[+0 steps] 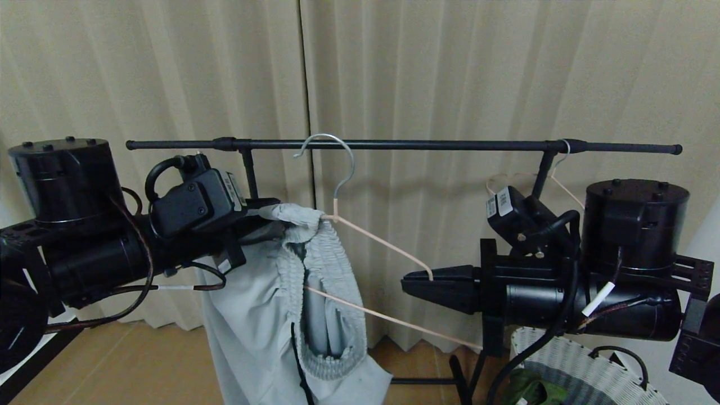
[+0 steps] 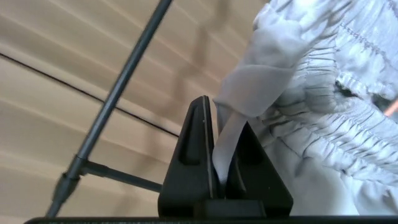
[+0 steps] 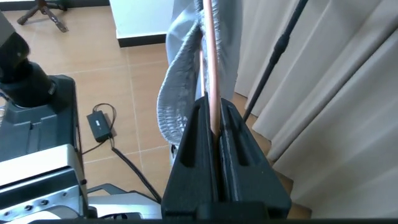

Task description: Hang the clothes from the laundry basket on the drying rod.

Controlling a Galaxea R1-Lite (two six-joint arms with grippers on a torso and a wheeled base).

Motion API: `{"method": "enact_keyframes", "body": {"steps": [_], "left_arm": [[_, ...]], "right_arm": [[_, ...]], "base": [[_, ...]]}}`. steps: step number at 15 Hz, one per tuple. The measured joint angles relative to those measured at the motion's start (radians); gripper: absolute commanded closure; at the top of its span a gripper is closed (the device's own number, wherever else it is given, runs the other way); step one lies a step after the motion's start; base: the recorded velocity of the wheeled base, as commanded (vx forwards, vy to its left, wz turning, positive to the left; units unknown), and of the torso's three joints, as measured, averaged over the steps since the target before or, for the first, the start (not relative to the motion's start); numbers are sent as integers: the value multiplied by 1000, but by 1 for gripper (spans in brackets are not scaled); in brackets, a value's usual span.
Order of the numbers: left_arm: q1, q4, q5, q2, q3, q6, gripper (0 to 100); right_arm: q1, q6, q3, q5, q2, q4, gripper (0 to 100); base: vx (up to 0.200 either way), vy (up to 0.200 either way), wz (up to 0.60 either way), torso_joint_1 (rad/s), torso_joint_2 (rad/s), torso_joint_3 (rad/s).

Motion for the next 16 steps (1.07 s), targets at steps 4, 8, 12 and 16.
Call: {"method": "enact_keyframes", "body": {"steps": [4,8,12,16], "left_arm": [[10,1,7,-2,20,-6,100],[15,1,98,-4,26,-31,100],[14,0,377,-20,65,-125,100],[13,5,597,-24,85,-276,100]], "right_arm": [[-7,-16,4,-31,-3,-6,0],[-11,-17,0,-97,-4,-5,0],[-21,-18,7,-311,-7,-2,0],[-20,-17,11,-405,-4,-1,0]], "base": [[0,0,0,0,0,0],[0,0,0,0,0,0],[0,0,0,0,0,0],[0,0,0,0,0,0]]}}
